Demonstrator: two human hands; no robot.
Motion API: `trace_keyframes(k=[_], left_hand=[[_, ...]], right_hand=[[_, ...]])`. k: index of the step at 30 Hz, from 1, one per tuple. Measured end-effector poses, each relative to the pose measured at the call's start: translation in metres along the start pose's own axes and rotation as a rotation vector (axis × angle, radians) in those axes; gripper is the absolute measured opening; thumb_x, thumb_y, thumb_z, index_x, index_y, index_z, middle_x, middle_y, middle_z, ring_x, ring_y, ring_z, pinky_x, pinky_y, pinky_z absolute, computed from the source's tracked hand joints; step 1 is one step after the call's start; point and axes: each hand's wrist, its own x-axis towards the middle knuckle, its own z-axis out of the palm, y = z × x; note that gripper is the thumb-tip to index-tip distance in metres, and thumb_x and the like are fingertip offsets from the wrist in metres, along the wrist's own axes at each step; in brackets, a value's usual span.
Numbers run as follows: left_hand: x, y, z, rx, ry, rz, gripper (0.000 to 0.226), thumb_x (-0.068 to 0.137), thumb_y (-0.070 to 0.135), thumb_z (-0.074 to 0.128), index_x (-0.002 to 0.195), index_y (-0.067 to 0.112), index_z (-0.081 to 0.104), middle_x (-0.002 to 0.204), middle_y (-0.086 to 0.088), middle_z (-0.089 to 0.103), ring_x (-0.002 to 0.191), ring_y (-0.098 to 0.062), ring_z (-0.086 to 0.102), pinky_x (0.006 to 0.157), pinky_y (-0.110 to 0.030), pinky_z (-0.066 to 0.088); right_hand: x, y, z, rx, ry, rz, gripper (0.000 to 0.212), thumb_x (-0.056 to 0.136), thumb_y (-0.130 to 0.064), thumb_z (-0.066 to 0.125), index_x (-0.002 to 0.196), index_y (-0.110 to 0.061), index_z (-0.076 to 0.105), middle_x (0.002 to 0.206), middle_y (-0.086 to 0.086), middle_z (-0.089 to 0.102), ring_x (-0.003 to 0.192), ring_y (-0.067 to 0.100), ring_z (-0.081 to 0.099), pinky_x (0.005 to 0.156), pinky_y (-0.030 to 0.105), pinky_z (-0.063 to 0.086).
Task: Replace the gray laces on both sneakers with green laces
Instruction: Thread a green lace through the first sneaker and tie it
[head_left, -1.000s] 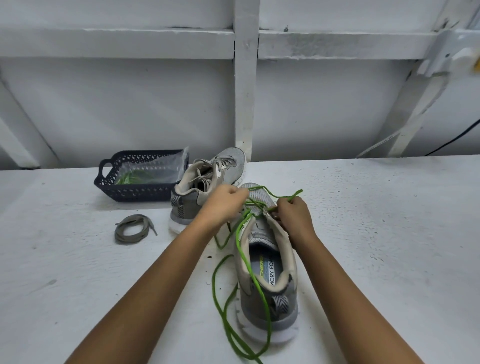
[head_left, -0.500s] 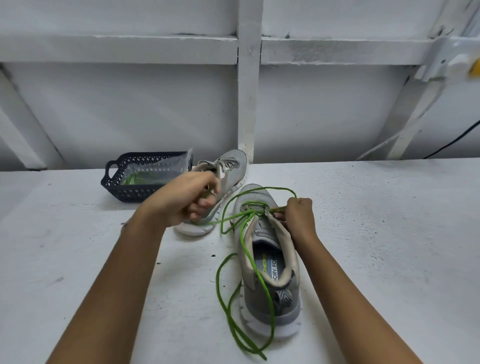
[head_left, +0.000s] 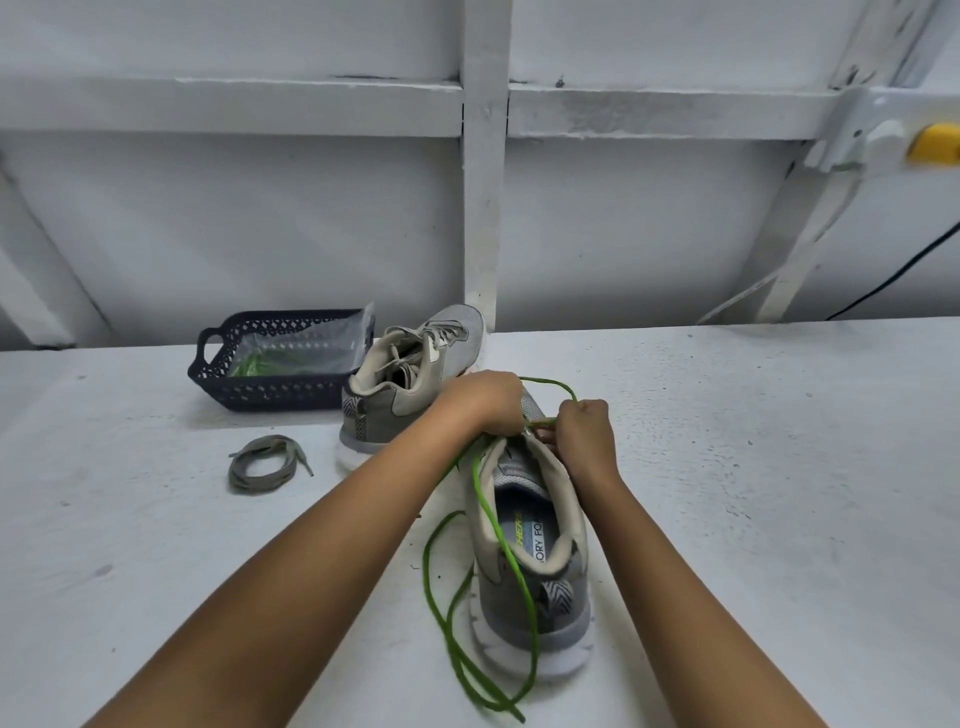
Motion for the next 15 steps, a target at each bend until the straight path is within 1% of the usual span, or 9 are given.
trace_keyframes(k=[2, 3, 5, 6, 8, 10, 12, 13, 15], left_hand=[[0.001, -0.005, 0.0, -0.119, 0.008, 0.0, 0.011, 0.081, 0.012, 0.052, 0.072, 0.009, 0.058, 0.08, -0.012, 0.059, 0.076, -0.027, 0.055, 0.064, -0.029, 0.042], [-0.001, -0.008, -0.001, -0.202, 0.01, -0.004, 0.01, 0.081, 0.012, 0.053, 0.073, 0.009, 0.059, 0.074, -0.01, 0.056, 0.069, -0.026, 0.051, 0.059, -0.027, 0.039], [-0.01, -0.015, -0.007, -0.402, 0.0, 0.003, 0.013, 0.082, 0.013, 0.054, 0.069, 0.011, 0.052, 0.062, -0.005, 0.043, 0.058, -0.02, 0.037, 0.049, -0.025, 0.027], [-0.016, -0.019, -0.01, -0.52, -0.011, 0.021, 0.015, 0.082, 0.014, 0.056, 0.069, 0.011, 0.051, 0.061, -0.005, 0.039, 0.057, -0.018, 0.033, 0.048, -0.025, 0.024], [-0.03, -0.031, -0.015, -0.76, -0.042, 0.093, 0.016, 0.078, 0.023, 0.06, 0.067, 0.011, 0.057, 0.066, -0.002, 0.047, 0.062, -0.014, 0.037, 0.052, -0.022, 0.026], [-0.046, -0.045, -0.02, -0.97, -0.094, 0.215, 0.013, 0.068, 0.03, 0.062, 0.061, 0.02, 0.064, 0.065, 0.009, 0.055, 0.061, -0.005, 0.043, 0.056, -0.019, 0.031], [-0.061, -0.06, -0.025, -1.067, -0.176, 0.408, 0.012, 0.067, 0.031, 0.061, 0.058, 0.025, 0.066, 0.064, 0.014, 0.054, 0.063, -0.001, 0.044, 0.06, -0.016, 0.034], [-0.067, -0.067, -0.027, -1.092, -0.219, 0.51, 0.012, 0.07, 0.028, 0.06, 0.06, 0.026, 0.066, 0.066, 0.013, 0.053, 0.065, -0.002, 0.044, 0.063, -0.016, 0.035], [-0.079, -0.079, -0.033, -1.136, -0.287, 0.686, 0.011, 0.076, 0.022, 0.063, 0.067, 0.026, 0.066, 0.071, 0.01, 0.051, 0.069, -0.003, 0.045, 0.068, -0.015, 0.038]], right_hand=[[0.001, 0.0, -0.001, -0.034, 0.0, -0.005, 0.006, 0.092, -0.012, 0.035, 0.092, -0.008, 0.04, 0.068, 0.007, 0.057, 0.056, 0.016, 0.056, 0.049, 0.023, 0.041], [0.002, 0.0, -0.001, -0.06, -0.001, -0.012, 0.007, 0.092, -0.012, 0.036, 0.092, -0.007, 0.041, 0.067, 0.006, 0.056, 0.055, 0.015, 0.055, 0.045, 0.02, 0.039], [0.002, -0.001, -0.001, -0.105, -0.007, -0.027, 0.009, 0.092, -0.013, 0.038, 0.088, -0.006, 0.043, 0.064, 0.006, 0.055, 0.053, 0.014, 0.053, 0.037, 0.013, 0.035], [0.002, -0.002, -0.002, -0.117, -0.012, -0.029, 0.01, 0.092, -0.013, 0.039, 0.086, -0.006, 0.043, 0.062, 0.006, 0.054, 0.052, 0.014, 0.051, 0.034, 0.011, 0.032], [0.001, -0.005, -0.002, -0.133, -0.02, -0.022, 0.015, 0.092, -0.012, 0.04, 0.079, -0.005, 0.044, 0.06, 0.006, 0.053, 0.051, 0.015, 0.047, 0.031, 0.01, 0.029], [0.001, -0.006, -0.002, -0.15, -0.025, -0.028, 0.021, 0.092, -0.012, 0.041, 0.072, -0.004, 0.044, 0.059, 0.007, 0.053, 0.05, 0.015, 0.046, 0.031, 0.011, 0.029], [0.001, -0.006, -0.001, -0.155, -0.024, -0.029, 0.023, 0.091, -0.012, 0.04, 0.07, -0.004, 0.045, 0.061, 0.008, 0.055, 0.05, 0.015, 0.046, 0.031, 0.011, 0.03], [0.002, -0.005, -0.001, -0.135, -0.024, -0.02, 0.021, 0.091, -0.011, 0.04, 0.073, -0.004, 0.047, 0.064, 0.011, 0.056, 0.05, 0.015, 0.046, 0.032, 0.011, 0.03], [0.002, -0.004, 0.0, -0.057, -0.026, 0.008, 0.015, 0.091, -0.009, 0.037, 0.085, -0.003, 0.05, 0.074, 0.017, 0.058, 0.052, 0.017, 0.047, 0.032, 0.01, 0.032]])
